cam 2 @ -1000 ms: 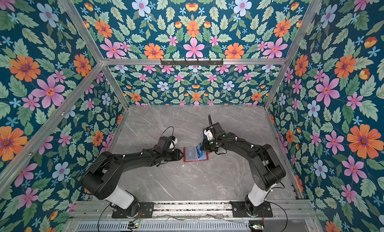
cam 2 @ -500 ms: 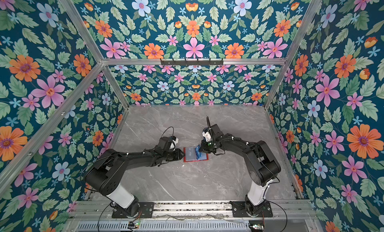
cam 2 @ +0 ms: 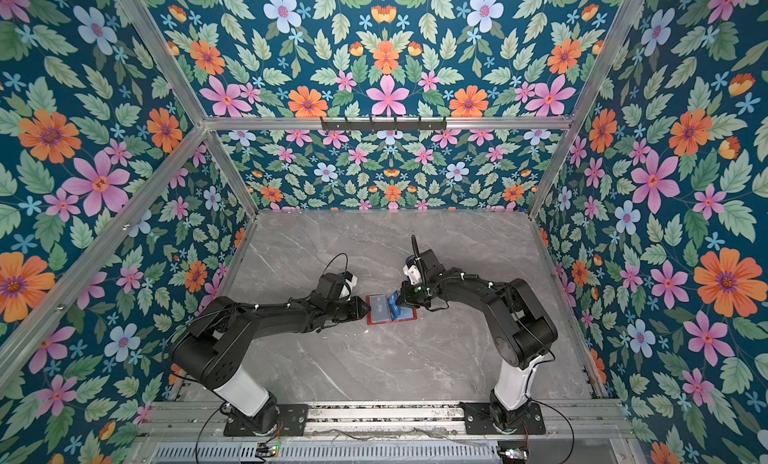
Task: Insert credit cards into a card holder
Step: Insert the credit card into the card slot.
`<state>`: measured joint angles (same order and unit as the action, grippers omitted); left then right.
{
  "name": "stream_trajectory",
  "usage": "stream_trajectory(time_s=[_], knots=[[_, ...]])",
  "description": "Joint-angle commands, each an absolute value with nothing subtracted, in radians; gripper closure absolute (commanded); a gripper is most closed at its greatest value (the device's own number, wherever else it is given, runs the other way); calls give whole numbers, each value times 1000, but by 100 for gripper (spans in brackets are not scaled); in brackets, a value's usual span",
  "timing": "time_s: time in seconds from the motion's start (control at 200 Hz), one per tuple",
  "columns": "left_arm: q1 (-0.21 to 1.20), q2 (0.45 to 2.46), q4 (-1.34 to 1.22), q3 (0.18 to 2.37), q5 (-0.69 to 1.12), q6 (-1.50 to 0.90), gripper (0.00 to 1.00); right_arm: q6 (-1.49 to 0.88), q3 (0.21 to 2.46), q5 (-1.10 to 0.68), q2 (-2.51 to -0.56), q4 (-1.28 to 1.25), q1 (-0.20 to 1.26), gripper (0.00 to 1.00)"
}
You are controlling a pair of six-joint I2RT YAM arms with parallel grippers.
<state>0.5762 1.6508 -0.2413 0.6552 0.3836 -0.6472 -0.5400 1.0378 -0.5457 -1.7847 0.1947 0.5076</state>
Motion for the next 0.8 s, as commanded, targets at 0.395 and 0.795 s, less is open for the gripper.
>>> stream_trajectory(time_s=[0.395, 0.795], knots=[[576, 1687, -203, 667, 371, -637, 82, -534, 1039, -560, -1805, 177, 510, 100], [576, 1705, -194, 673, 365, -635, 84, -563, 1019, -541, -1822, 122, 510, 100]])
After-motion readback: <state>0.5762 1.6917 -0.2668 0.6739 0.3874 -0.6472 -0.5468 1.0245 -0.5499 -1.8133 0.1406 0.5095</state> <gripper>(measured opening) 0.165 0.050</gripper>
